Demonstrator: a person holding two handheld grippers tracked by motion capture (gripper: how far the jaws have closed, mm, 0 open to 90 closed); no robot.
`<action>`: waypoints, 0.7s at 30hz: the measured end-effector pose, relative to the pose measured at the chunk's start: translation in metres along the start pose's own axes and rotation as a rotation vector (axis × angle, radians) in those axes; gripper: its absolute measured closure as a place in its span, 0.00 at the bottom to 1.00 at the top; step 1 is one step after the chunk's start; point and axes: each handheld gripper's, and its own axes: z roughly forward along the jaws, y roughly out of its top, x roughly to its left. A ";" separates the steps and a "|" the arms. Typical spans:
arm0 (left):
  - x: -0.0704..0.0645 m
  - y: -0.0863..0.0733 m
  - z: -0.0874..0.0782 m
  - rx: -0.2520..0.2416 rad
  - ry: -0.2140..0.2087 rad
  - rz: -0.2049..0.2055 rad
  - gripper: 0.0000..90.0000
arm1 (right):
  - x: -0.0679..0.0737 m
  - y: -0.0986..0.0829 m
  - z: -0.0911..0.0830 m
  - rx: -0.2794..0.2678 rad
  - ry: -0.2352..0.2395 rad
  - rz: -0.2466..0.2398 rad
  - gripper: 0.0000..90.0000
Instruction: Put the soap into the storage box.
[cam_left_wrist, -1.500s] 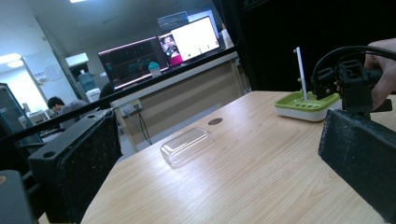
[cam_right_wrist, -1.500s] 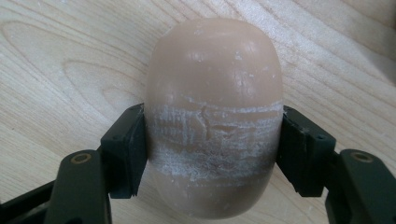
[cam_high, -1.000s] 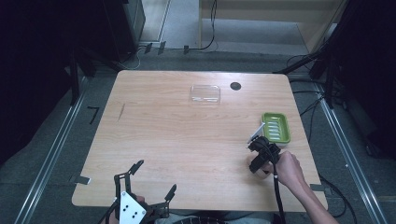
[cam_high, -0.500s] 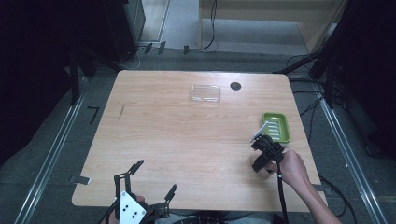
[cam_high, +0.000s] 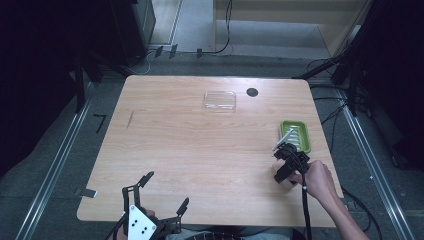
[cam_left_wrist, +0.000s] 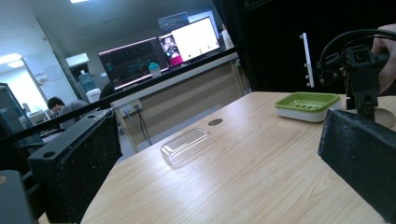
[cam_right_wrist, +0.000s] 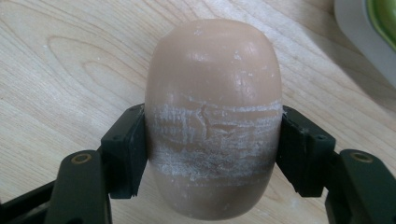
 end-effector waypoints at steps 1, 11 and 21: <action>0.000 0.000 0.000 0.000 0.000 0.000 0.00 | -0.001 0.000 -0.001 0.001 0.000 0.001 0.37; 0.000 0.000 0.000 0.000 -0.001 -0.001 0.00 | -0.007 -0.004 -0.003 -0.002 -0.005 0.010 0.37; 0.000 0.000 0.000 0.000 -0.001 0.000 0.00 | -0.013 -0.006 -0.006 0.000 -0.007 0.024 0.37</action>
